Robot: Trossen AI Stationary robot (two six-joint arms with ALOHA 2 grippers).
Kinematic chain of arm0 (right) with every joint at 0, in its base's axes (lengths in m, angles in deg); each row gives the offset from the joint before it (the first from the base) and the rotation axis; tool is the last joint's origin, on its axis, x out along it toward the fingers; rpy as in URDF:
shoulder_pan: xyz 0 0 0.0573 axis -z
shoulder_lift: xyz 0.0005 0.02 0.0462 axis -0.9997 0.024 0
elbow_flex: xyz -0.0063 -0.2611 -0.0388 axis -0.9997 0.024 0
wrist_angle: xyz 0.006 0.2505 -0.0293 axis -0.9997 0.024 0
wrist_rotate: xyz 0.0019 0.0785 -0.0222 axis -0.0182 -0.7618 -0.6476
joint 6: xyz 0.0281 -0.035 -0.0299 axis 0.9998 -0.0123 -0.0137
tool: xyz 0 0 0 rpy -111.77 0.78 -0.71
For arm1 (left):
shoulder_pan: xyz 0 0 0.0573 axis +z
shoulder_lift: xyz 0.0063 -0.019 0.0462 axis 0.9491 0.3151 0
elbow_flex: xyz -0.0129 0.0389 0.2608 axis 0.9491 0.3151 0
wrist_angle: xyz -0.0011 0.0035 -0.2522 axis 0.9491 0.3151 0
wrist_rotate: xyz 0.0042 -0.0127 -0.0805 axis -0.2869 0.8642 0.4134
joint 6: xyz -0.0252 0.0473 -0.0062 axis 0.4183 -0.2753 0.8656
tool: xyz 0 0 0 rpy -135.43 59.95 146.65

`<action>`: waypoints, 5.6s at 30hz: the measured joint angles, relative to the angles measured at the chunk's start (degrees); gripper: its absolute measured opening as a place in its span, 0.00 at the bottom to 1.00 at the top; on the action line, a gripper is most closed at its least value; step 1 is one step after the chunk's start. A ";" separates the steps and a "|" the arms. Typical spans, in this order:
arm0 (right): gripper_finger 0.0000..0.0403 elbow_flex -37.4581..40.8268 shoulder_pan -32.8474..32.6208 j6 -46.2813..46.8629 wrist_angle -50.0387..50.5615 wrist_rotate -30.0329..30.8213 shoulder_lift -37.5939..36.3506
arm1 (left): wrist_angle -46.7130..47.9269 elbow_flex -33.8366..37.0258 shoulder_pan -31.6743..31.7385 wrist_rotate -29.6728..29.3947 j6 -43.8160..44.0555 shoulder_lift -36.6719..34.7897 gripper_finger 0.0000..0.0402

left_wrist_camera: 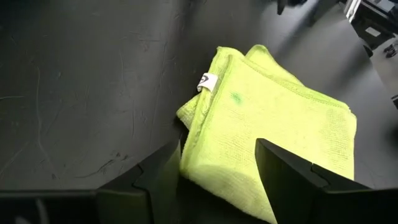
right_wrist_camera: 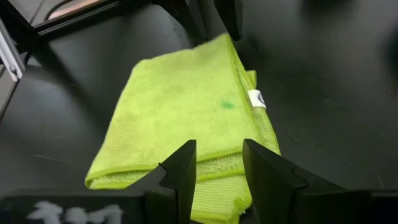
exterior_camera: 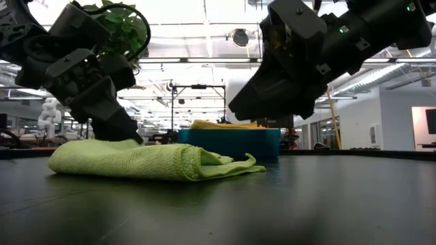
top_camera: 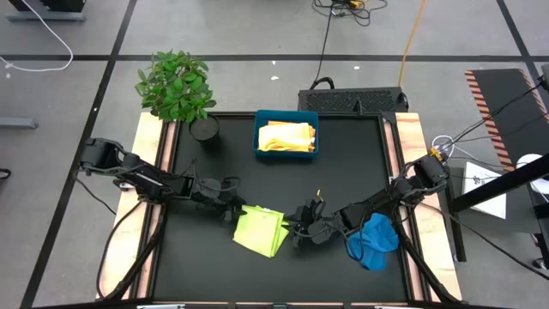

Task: Fold microfiber towels
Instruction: Fold the green microfiber towel

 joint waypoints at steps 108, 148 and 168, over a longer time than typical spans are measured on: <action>0.00 -10.49 -1.06 -16.35 -3.34 -18.72 3.50 | -15.30 -0.11 -16.41 -2.92 -21.05 -0.59 0.01; 0.00 -10.41 -1.92 -0.42 11.16 -2.67 7.45 | -5.60 -0.17 -7.04 -8.77 -17.94 1.46 0.02; 0.19 -10.27 -0.44 1.68 14.25 -2.84 7.48 | -11.13 -0.04 -7.08 -8.98 -16.79 2.05 0.21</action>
